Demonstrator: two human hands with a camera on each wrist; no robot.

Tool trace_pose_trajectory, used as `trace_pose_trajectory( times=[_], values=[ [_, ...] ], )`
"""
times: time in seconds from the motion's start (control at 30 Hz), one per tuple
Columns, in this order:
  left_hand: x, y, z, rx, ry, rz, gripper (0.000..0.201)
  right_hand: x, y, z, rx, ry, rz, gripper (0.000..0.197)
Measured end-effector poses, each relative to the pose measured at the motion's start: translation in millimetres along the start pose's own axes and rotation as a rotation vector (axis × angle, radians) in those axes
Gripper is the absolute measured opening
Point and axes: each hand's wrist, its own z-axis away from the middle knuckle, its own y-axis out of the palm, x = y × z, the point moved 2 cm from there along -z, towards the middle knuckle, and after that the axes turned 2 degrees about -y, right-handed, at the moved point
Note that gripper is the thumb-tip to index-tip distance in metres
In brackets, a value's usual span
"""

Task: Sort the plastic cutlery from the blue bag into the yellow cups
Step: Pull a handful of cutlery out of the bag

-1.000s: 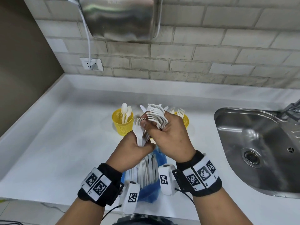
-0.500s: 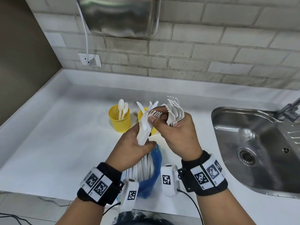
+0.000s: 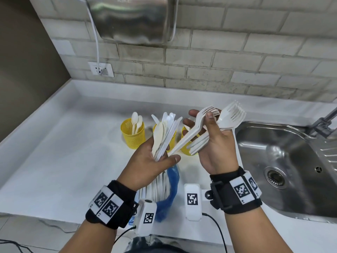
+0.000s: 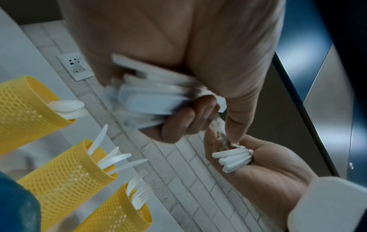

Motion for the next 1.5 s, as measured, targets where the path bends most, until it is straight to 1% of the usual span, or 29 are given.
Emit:
trace_pose_trajectory(
  times=[0.07, 0.13, 0.23, 0.3, 0.4, 0.5, 0.57, 0.63, 0.73, 0.8, 0.87, 0.93, 1.0, 1.07, 1.13, 1.2, 1.3, 1.37, 1.43, 1.5],
  values=[
    [0, 1, -1, -0.002, -0.019, 0.018, 0.032, 0, -3, -1, -0.027, 0.082, -0.082, 0.015],
    [1, 2, -3, -0.011, -0.05, 0.066, 0.03, 0, -6, -3, -0.081, 0.129, -0.108, 0.019],
    [2, 4, -6, 0.006, -0.078, 0.135, 0.015, -3, -12, -6, -0.187, 0.161, -0.115, 0.022],
    [0, 5, -7, 0.021, -0.071, 0.147, 0.007, -5, -15, -9, -0.211, 0.177, -0.122, 0.029],
    [-1, 7, -10, 0.031, -0.081, 0.202, 0.013, -8, -22, -14, -0.227, 0.2, -0.113, 0.034],
    [-1, 11, -13, 0.054, -0.17, 0.36, 0.017, -6, -27, -18, -0.236, 0.213, -0.192, 0.026],
    [-2, 15, -14, 0.073, -0.25, 0.485, 0.018, -3, -26, -19, -0.231, 0.175, -0.17, 0.029],
    [-1, 20, -17, 0.078, -0.329, 0.587, 0.019, 2, -18, -18, -0.178, 0.096, -0.086, 0.034],
    [1, 26, -22, 0.102, -0.438, 0.72, 0.023, 9, 0, -13, 0.004, -0.097, 0.146, 0.035],
    [0, 31, -25, 0.139, -0.463, 0.779, 0.027, 12, 11, -8, 0.112, -0.23, 0.34, 0.035],
    [-2, 34, -28, 0.189, -0.451, 0.844, 0.023, 10, 19, -5, 0.165, -0.29, 0.488, 0.035],
    [-4, 34, -31, 0.218, -0.438, 0.904, 0.025, 5, 22, -2, 0.172, -0.312, 0.572, 0.028],
    [-7, 35, -33, 0.262, -0.428, 0.944, 0.032, -1, 20, 0, 0.15, -0.286, 0.592, 0.021],
    [-10, 35, -34, 0.276, -0.428, 0.954, 0.032, -7, 17, 1, 0.141, -0.225, 0.594, 0.021],
    [-10, 35, -36, 0.264, -0.43, 0.939, 0.034, -12, 13, 0, 0.149, -0.185, 0.616, 0.027],
    [-7, 35, -38, 0.22, -0.435, 0.918, 0.038, -14, 8, -1, 0.158, -0.181, 0.669, 0.03],
    [-1, 34, -41, 0.163, -0.426, 0.891, 0.037, -14, 0, -6, 0.155, -0.211, 0.681, 0.03],
    [2, 33, -43, 0.141, -0.376, 0.884, 0.037, -10, -5, -11, 0.158, -0.251, 0.674, 0.024],
    [3, 30, -44, 0.107, -0.345, 0.841, 0.033, -5, -12, -20, 0.164, -0.281, 0.724, 0.025],
    [1, 29, -46, 0.085, -0.328, 0.767, 0.029, -1, -21, -28, 0.182, -0.257, 0.75, 0.022]
  ],
)
